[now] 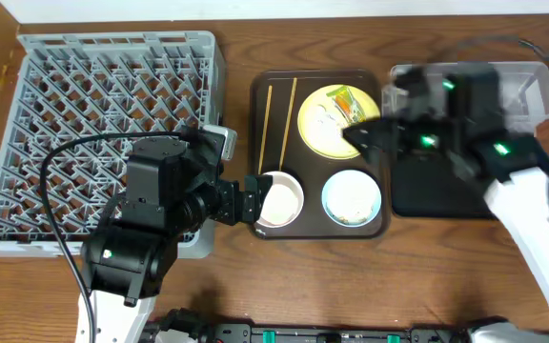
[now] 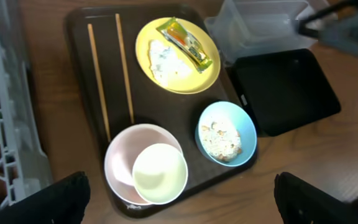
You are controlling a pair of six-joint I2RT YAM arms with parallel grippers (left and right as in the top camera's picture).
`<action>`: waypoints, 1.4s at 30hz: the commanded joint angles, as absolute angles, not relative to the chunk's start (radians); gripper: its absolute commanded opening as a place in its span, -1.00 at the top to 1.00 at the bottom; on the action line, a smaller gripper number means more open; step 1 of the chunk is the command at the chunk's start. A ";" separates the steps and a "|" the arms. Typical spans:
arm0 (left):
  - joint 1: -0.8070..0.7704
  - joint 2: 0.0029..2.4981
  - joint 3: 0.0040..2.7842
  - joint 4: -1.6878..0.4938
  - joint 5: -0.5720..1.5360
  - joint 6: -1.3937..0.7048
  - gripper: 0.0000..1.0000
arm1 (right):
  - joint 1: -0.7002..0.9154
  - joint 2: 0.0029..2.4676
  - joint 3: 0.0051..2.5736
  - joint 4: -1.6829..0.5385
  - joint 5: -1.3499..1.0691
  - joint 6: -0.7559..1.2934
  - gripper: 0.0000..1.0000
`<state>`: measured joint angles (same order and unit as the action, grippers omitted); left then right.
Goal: Sort waste into correct bins and load items into the dishwasher
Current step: 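Reach the right gripper to the yellow plate and grasp the white tissue, then carry the tissue into the clear plastic container and open the right gripper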
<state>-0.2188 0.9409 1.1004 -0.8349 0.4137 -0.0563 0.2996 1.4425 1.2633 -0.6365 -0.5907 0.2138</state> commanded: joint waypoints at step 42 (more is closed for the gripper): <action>-0.219 0.941 1.123 -0.837 0.437 -0.065 -0.91 | 0.176 1.791 1.506 -0.560 -0.321 0.202 -0.08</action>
